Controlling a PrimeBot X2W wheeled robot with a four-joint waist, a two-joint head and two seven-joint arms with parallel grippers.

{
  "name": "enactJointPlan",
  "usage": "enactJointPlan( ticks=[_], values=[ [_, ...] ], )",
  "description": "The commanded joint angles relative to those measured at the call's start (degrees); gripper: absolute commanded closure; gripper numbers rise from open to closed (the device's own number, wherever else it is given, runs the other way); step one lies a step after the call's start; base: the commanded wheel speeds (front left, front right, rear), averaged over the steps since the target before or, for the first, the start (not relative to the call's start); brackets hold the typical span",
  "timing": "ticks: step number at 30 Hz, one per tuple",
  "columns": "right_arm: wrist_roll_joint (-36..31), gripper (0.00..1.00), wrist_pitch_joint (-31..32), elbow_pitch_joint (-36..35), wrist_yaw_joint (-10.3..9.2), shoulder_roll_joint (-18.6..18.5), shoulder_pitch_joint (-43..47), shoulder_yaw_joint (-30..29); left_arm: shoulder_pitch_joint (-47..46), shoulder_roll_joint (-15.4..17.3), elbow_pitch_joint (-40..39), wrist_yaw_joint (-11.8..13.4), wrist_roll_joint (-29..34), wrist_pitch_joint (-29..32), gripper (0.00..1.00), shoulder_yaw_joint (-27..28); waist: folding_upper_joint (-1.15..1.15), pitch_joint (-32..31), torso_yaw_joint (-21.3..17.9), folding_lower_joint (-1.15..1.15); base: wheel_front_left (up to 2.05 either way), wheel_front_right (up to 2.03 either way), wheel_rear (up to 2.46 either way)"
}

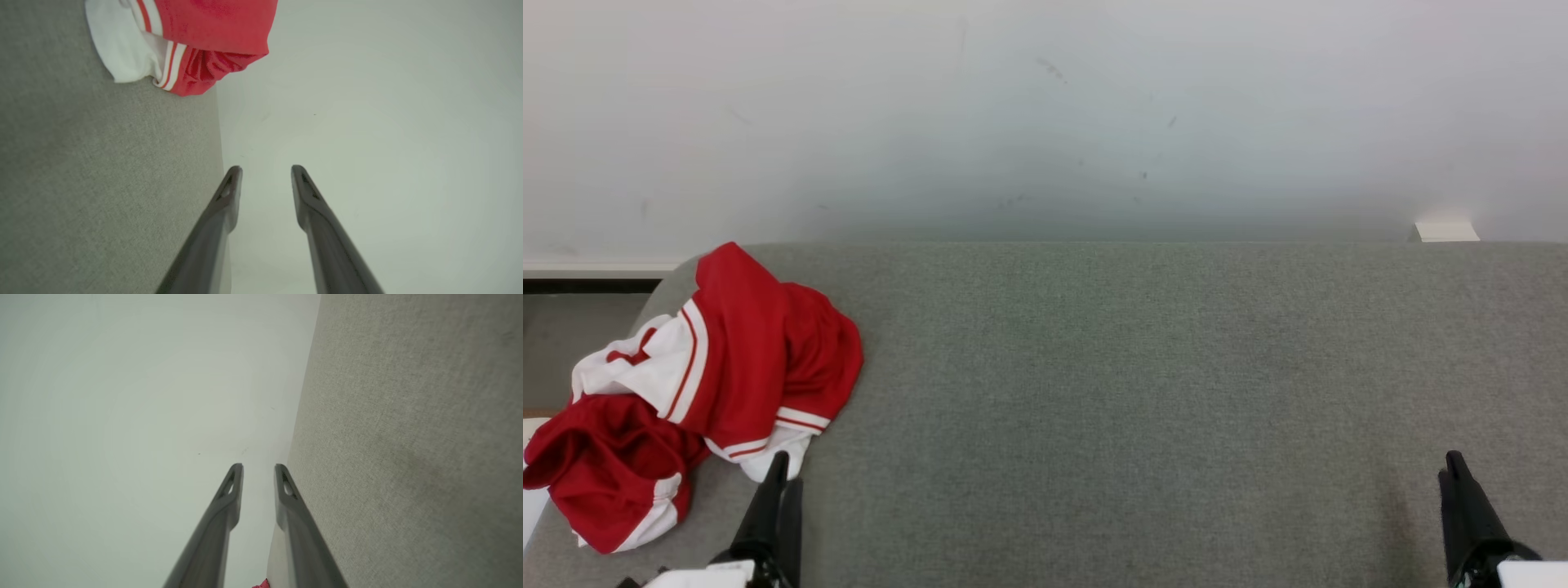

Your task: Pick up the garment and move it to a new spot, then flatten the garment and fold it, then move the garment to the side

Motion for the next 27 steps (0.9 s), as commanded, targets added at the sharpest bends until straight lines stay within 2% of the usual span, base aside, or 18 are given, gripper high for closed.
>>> enactJointPlan(
  ticks=[1, 8, 17, 22, 27],
  values=[
    [0.0, 0.0, -0.1, -0.1, 0.0, 0.0, 0.1, 0.1, 0.0, 0.0, 0.0, 0.0, 0.0, -0.2, 0.0, -0.1, 0.0, 0.0, 0.0, 0.0, 0.0, 0.0, 0.0],
    [-0.9, 0.0, -2.2, -1.8, -0.01, 0.0, -0.2, 2.2, -0.4, 0.0, -1.6, 0.0, 0.0, -2.3, 0.0, -1.4, 0.0, 0.2, -0.1, 0.0, 0.0, 0.0, 0.0],
    [-3.6, 0.0, -4.7, -5.4, -0.01, -0.9, -0.9, 5.8, -0.9, 0.1, -4.9, -0.1, 5.3, -4.7, 0.0, -2.2, 0.0, 0.5, -0.1, 0.0, 0.0, 0.0, 0.0],
    [-6.0, 0.0, -5.9, -7.3, -0.02, -1.2, -0.7, 7.0, -1.1, 0.2, -6.1, -0.1, 13.1, -5.9, 0.0, -3.2, 0.0, 0.5, -0.2, 0.0, 0.0, 0.0, 0.0],
    [-13.2, 0.0, -7.1, -7.5, -0.02, -1.5, -0.6, 6.8, -0.8, 0.2, -6.7, 0.0, 21.6, -7.1, 0.0, -3.2, 0.0, 0.4, -0.3, 0.0, 0.0, 0.0, 0.0]
  ],
)
